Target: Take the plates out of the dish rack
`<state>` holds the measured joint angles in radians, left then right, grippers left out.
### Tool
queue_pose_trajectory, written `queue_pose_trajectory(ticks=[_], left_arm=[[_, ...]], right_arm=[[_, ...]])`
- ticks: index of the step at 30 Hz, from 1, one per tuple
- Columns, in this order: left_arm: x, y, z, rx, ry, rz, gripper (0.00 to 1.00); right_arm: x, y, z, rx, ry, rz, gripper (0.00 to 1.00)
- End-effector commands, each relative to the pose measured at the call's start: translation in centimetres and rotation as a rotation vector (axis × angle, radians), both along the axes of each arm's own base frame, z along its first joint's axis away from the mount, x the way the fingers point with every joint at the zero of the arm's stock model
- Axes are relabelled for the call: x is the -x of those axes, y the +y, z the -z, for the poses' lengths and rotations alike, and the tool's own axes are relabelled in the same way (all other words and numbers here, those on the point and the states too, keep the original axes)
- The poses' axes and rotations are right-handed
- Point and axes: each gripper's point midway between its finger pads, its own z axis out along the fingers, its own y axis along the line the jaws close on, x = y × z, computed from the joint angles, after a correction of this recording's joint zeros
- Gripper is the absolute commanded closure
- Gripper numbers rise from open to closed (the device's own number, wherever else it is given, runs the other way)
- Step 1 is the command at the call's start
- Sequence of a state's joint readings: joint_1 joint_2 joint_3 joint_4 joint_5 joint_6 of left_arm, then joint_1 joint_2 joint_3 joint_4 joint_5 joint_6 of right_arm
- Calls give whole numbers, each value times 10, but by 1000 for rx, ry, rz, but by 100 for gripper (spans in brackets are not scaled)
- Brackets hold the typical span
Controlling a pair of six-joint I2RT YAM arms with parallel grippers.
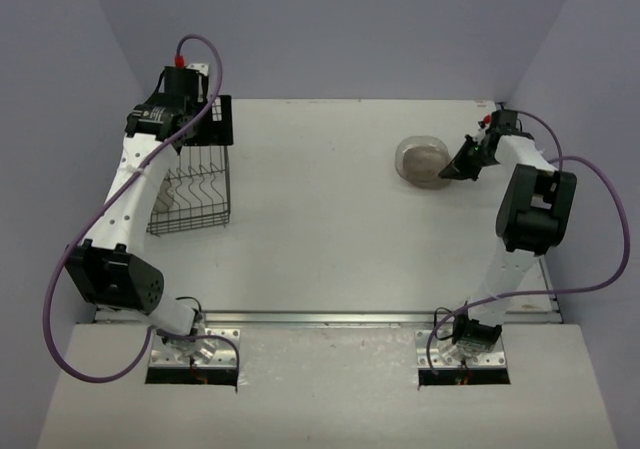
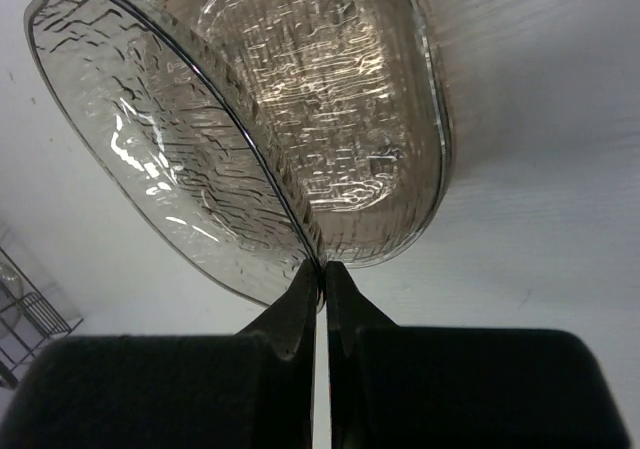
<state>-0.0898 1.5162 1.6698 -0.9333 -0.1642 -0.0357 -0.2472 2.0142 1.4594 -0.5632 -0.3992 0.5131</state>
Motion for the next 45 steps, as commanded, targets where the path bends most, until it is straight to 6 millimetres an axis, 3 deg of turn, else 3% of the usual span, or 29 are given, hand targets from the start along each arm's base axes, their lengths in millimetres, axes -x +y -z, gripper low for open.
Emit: queue_pose_trajectory(ticks=[1, 6, 18, 19, 20, 21, 22, 23, 25, 28, 29, 33, 35, 36, 37, 38, 39, 40, 41, 42, 45], left_arm=[[-2, 4, -21, 10, -78, -23, 0], [-1, 4, -19, 8, -73, -23, 0], [-2, 4, -16, 4, -63, -20, 0], [-2, 5, -17, 4, -65, -20, 0], [-2, 5, -18, 3, -66, -20, 0], [-1, 4, -18, 3, -66, -19, 0], [-1, 5, -18, 2, -66, -20, 0], [-1, 6, -18, -1, -66, -23, 0], [0, 9, -20, -9, -72, -36, 0], [1, 14, -26, -18, -91, -57, 0], [2, 19, -30, -31, -104, -76, 0], [7, 54, -42, -92, -132, -193, 0], [10, 72, -41, -117, -124, -244, 0], [14, 90, -38, -125, -105, -291, 0], [15, 94, -33, -134, -83, -292, 0], [16, 98, -28, -140, -61, -292, 4], [18, 101, -16, -153, -20, -290, 10], [17, 105, -13, -183, -11, -278, 14], [20, 111, -6, -231, 11, -280, 19], [19, 113, -6, -241, 3, -282, 20], [21, 136, 1, -367, 50, -330, 30]], right_arm=[[-22, -11, -19, -29, -69, 14, 100], [-32, -19, -19, -88, -73, 6, 100], [-33, -23, -8, -101, -26, -38, 99], [-33, -23, -9, -105, -26, -42, 89], [-33, -21, -10, -114, -24, -46, 68], [-33, -20, -12, -122, -29, -51, 68], [-32, -17, -18, -136, -36, -57, 30], [-30, -16, -17, -141, -28, -53, 17], [-28, -13, -32, -162, -49, -47, 1], [-26, -5, -61, -189, -102, -54, 1], [-26, -3, -80, -190, -144, -66, 1], [-22, 10, -129, -120, -280, -124, 1], [-18, 17, -141, -25, -341, -179, 1], [-11, 31, -139, 12, -347, -223, 1], [-4, 39, -155, 76, -401, -255, 1], [-5, 37, -154, 185, -429, -280, 1], [4, 56, -154, 238, -466, -344, 1], [9, 60, -151, 297, -472, -353, 1], [17, 73, -139, 317, -469, -388, 1], [20, 74, -143, 340, -486, -390, 1], [45, 106, -125, 382, -502, -477, 1]])
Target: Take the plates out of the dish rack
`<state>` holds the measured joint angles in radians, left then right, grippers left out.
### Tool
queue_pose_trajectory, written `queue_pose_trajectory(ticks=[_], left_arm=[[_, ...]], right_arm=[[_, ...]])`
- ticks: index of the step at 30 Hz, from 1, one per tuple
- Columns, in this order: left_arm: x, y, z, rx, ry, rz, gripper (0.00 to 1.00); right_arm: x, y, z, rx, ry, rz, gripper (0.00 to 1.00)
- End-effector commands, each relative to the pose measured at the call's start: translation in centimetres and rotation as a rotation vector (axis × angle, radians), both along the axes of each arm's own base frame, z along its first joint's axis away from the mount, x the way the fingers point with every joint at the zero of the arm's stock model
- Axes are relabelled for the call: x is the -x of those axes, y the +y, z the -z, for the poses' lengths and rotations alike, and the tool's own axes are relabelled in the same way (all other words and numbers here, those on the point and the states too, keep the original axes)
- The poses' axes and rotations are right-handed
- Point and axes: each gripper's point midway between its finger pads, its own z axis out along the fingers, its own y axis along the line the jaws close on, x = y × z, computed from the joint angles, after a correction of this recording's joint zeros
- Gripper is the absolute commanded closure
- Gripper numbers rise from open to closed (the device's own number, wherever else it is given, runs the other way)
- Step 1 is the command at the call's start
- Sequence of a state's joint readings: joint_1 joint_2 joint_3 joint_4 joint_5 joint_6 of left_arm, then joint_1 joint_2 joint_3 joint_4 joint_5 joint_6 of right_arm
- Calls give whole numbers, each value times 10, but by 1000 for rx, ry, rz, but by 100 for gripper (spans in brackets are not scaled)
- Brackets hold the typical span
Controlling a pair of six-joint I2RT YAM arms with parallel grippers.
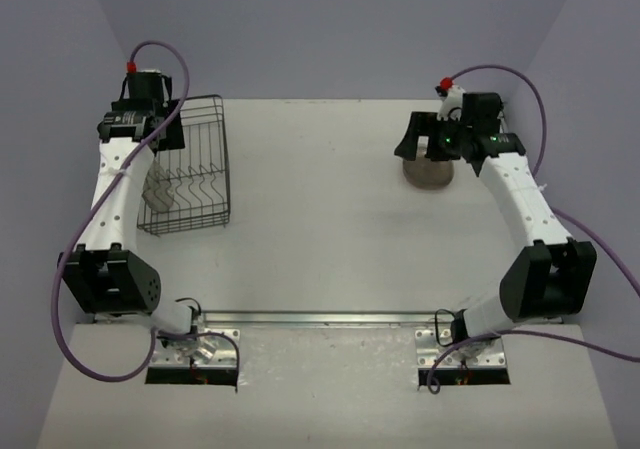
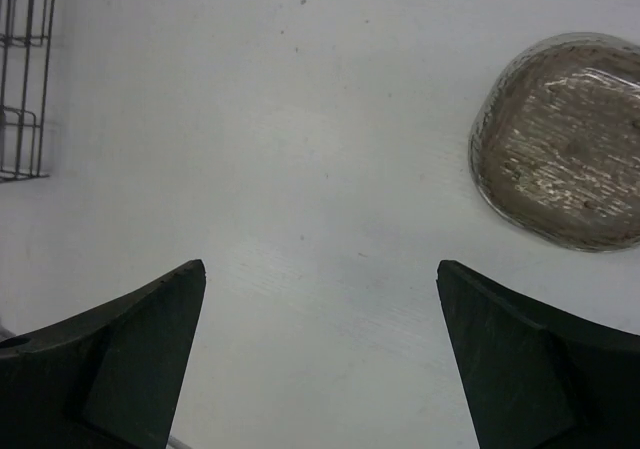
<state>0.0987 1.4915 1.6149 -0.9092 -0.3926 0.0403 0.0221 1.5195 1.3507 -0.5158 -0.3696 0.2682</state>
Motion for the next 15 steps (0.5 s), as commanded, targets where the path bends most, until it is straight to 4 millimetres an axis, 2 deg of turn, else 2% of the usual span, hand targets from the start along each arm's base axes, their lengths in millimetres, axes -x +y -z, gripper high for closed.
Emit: queue_pose_trajectory(ticks=[1, 3, 7, 11, 15], left_arm=[[-3, 30, 1, -181, 60, -48, 34], [-5, 43, 1, -222, 93, -74, 46], [-10, 60, 15, -264, 161, -112, 52], [-14, 73, 31, -305, 222, -139, 51], [-17, 79, 45, -302, 261, -149, 52]], right_arm=[[20, 7, 45, 181, -25, -26, 1], [36, 12, 71, 205, -7, -45, 1], [53, 17, 92, 207, 17, -72, 1], [56, 17, 97, 216, 25, -84, 1], [55, 15, 91, 222, 0, -80, 1]])
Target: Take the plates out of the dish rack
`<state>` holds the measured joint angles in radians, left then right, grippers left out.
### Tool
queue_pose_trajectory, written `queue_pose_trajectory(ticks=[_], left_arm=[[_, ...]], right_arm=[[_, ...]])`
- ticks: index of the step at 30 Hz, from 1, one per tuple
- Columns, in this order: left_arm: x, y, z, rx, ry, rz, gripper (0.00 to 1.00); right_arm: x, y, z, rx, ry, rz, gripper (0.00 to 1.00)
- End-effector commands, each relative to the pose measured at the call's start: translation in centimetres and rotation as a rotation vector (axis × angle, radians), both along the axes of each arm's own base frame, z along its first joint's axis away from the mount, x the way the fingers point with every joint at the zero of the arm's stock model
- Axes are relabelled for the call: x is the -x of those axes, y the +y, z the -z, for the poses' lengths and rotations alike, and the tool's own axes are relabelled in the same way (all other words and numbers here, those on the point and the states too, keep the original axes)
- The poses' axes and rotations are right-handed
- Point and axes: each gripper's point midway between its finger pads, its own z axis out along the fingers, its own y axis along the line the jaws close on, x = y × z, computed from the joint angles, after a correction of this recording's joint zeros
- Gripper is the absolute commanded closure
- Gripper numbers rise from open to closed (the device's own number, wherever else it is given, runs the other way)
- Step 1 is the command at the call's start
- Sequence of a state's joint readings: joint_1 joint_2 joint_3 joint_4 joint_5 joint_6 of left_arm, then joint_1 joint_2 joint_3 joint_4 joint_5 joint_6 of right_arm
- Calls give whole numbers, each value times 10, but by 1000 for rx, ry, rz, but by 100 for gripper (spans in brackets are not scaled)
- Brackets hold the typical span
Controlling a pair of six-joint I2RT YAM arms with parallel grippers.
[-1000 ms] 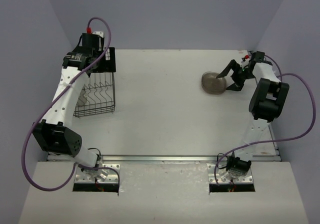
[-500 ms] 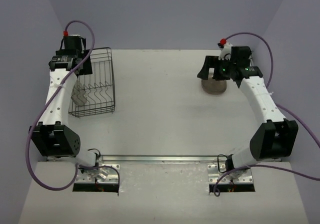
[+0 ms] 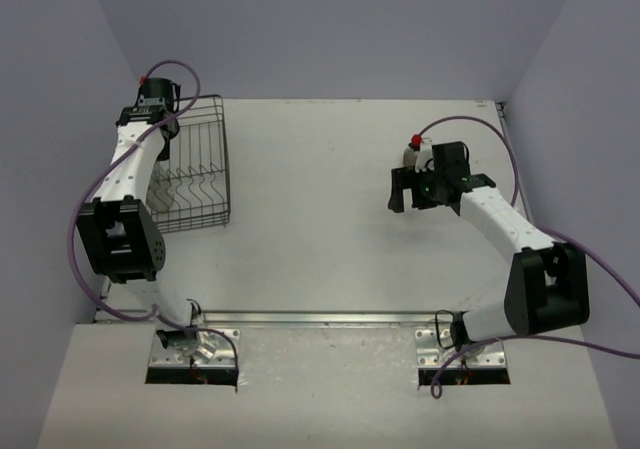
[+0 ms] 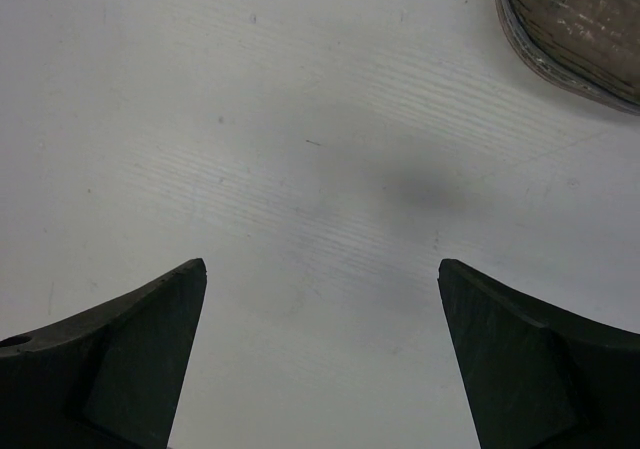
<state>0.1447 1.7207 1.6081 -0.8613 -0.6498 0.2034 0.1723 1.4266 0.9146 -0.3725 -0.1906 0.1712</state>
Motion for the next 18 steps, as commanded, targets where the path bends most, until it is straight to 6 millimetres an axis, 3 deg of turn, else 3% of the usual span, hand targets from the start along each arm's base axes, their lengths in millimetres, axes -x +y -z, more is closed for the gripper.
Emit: queue_pose_trajectory(ticks=[1, 7, 18], left_arm=[[-7, 16, -11, -52, -32, -40, 52], [-7, 19, 17, -34, 42, -56, 53], [-10, 32, 47, -49, 112, -83, 61]], right_arm=[[-21, 0, -34, 2, -153, -5, 1], [-22, 3, -38, -12, -156, -8, 1], [-21, 3, -35, -6, -154, -21, 1]])
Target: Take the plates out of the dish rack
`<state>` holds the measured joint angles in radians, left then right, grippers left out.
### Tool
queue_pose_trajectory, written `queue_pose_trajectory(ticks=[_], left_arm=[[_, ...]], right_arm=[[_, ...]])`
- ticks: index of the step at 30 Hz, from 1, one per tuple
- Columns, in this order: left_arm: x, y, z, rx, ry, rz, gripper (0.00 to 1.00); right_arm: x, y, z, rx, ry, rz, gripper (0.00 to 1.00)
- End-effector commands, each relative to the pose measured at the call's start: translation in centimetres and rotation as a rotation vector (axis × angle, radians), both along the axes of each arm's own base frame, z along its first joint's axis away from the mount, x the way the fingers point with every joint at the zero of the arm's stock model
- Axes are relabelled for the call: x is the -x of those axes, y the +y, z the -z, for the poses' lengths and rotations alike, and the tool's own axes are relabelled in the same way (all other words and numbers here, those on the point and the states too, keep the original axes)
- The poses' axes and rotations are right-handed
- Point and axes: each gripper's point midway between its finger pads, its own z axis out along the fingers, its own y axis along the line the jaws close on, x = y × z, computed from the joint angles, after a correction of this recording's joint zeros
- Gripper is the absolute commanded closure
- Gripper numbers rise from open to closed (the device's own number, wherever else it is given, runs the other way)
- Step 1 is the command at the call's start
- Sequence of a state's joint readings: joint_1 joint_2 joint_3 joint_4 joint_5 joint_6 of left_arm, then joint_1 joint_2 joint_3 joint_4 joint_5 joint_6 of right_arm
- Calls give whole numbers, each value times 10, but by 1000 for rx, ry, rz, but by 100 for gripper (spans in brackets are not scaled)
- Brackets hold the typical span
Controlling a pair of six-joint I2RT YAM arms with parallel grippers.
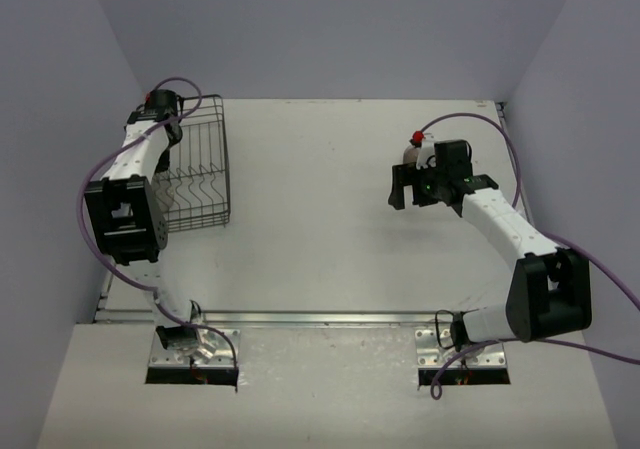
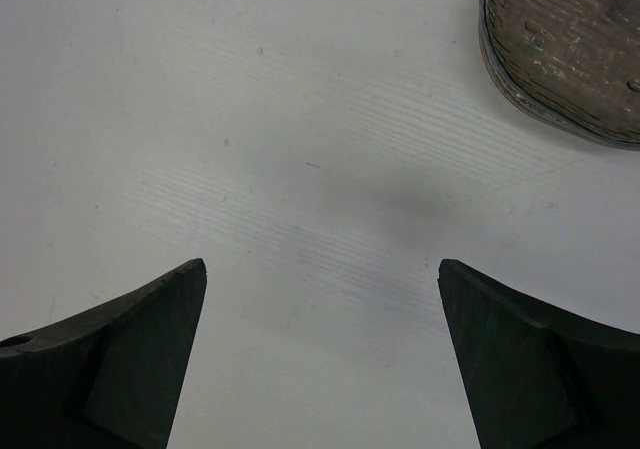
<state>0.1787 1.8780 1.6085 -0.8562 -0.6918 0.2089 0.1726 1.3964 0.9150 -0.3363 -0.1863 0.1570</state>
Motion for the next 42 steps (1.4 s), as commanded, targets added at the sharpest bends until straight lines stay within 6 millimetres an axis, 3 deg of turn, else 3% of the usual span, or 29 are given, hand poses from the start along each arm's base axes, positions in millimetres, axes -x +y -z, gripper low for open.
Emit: queue_pose_trajectory(ticks=[1, 6, 10, 16, 26, 33, 36, 38, 42], left_arm=[[-9, 14, -4, -44, -38, -30, 65], [-12, 19, -4, -80, -31, -39, 88], [-14, 20, -7, -87, -38, -38, 99], [-15, 21, -13, -93, -44, -37, 100], [-28, 8, -92, -81, -194, -10, 100], [-32, -27, -155, -180, -291, 76, 100], [-36, -59, -179, -209, -340, 147, 100], [-35, -64, -186, -208, -356, 157, 100], [-34, -94, -188, -87, -383, 235, 100]], right_arm=[[-11, 3, -21, -6, -83, -16, 1], [-9, 3, -18, -4, -79, -20, 1], [-9, 2, -18, -4, -79, -22, 1], [-10, 2, -18, -4, -78, -23, 1], [-10, 4, -19, -12, -73, -20, 1], [-11, 5, -24, -23, -80, -17, 1], [-10, 7, -27, -32, -86, -19, 1], [-10, 8, -29, -41, -91, -22, 1], [-7, 22, -43, -118, -108, -60, 1]])
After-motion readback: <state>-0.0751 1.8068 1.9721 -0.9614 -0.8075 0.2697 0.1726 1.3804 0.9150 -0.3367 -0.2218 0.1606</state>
